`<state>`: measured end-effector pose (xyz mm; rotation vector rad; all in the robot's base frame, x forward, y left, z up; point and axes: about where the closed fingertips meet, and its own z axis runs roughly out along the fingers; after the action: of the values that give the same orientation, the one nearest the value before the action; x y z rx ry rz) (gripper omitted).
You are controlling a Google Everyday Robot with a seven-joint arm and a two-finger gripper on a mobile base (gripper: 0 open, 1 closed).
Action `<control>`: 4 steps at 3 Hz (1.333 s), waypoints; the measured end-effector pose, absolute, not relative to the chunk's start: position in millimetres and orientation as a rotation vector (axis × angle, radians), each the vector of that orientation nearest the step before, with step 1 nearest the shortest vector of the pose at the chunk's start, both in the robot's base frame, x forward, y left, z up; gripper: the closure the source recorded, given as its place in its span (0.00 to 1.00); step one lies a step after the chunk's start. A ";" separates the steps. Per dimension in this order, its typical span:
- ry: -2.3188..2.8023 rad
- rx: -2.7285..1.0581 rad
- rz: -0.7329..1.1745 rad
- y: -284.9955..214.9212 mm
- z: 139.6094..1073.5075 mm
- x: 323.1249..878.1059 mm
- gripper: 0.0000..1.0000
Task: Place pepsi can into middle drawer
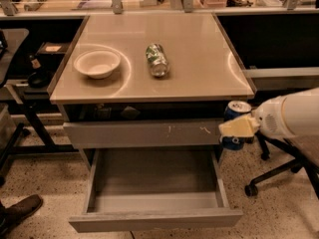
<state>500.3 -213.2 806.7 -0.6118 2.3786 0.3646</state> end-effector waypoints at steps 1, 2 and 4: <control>2.373 -0.524 0.414 -203.8 764.2 491.6 1.00; 2.373 -0.524 0.414 -203.8 764.1 491.6 1.00; 2.374 -0.378 0.458 -184.8 698.9 489.2 1.00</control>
Offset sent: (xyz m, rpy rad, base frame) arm -0.0086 0.0079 -0.0386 0.0552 0.0107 -0.0408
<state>489.2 -184.8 698.9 -0.3779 2.3736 0.4577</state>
